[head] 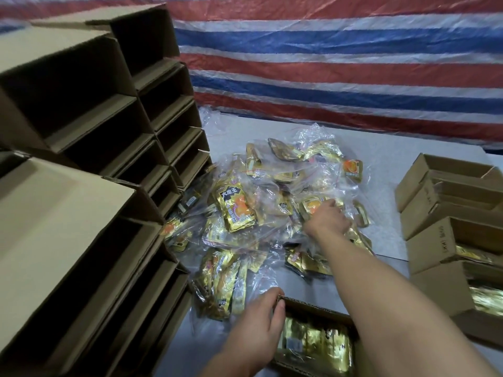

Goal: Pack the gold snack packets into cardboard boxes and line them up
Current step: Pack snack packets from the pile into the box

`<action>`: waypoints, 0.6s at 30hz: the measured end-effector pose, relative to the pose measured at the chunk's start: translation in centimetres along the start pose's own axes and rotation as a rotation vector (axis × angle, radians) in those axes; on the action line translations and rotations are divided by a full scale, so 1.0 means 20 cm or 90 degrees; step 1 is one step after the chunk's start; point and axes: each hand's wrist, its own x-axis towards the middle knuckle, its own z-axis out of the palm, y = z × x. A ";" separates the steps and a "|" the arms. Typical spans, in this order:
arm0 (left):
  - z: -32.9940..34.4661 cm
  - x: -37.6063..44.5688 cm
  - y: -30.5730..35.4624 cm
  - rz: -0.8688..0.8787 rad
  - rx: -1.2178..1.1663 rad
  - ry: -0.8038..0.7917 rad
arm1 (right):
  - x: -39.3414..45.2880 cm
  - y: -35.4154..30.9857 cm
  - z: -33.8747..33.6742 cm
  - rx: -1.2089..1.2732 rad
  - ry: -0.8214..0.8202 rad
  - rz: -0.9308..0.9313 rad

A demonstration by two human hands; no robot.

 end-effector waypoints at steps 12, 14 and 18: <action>-0.02 -0.03 0.06 -0.026 0.015 -0.027 | -0.61 0.62 -0.35 1.092 -0.280 -0.040; 0.00 -0.08 0.07 -0.013 0.029 -0.031 | -0.76 0.78 -0.37 1.131 -0.283 -0.017; 0.06 -0.21 0.04 0.004 0.043 -0.064 | -1.02 1.00 -0.40 1.155 -0.394 -0.037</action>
